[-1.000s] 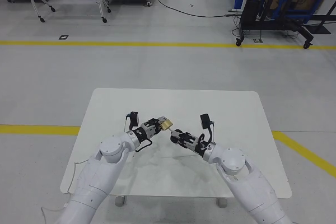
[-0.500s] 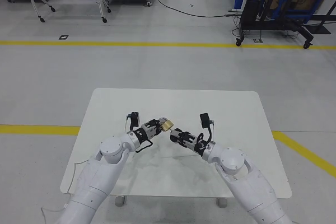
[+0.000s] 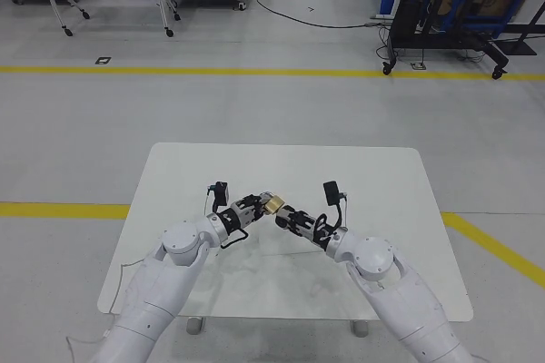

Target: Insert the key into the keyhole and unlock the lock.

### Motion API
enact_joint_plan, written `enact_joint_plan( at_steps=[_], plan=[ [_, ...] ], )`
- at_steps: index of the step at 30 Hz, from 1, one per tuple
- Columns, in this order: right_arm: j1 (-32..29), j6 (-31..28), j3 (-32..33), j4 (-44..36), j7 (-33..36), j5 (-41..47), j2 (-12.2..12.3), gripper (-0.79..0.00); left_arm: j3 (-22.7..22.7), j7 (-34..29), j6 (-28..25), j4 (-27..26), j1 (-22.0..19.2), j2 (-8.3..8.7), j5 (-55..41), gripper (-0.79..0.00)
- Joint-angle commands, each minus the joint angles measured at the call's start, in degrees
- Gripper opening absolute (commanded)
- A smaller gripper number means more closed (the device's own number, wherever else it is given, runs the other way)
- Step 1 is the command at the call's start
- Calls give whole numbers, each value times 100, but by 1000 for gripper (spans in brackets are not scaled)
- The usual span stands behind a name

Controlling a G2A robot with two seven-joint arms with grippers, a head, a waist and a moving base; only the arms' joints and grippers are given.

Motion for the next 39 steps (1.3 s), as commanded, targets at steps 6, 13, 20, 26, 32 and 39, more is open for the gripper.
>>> enact_joint_plan(
  at_steps=[6, 13, 20, 26, 32, 39],
  plan=[
    [-2, 11, 19, 32, -41, 147, -9, 0, -7, 50, 67, -8, 15, 0, -59, -785],
    [-66, -65, 92, -46, 34, 284, 4, 0, -63, 367, 221, 10, 40, -15, -238, -785],
    [-66, -65, 92, -46, 34, 284, 4, 0, -66, 463, 289, 5, 53, -27, -341, -785],
    [-175, -265, 241, -174, 109, 729, 9, 0, -94, 652, 431, 36, 68, -41, -477, -785],
    [-421, -1027, 641, -435, 542, 1690, 44, -785, -278, 466, 614, 104, 135, -92, -1576, -785],
    [-385, -1503, 602, -429, 837, 2085, 28, -785, -363, -263, 1172, 492, 31, -174, -3047, -785]
  ],
)
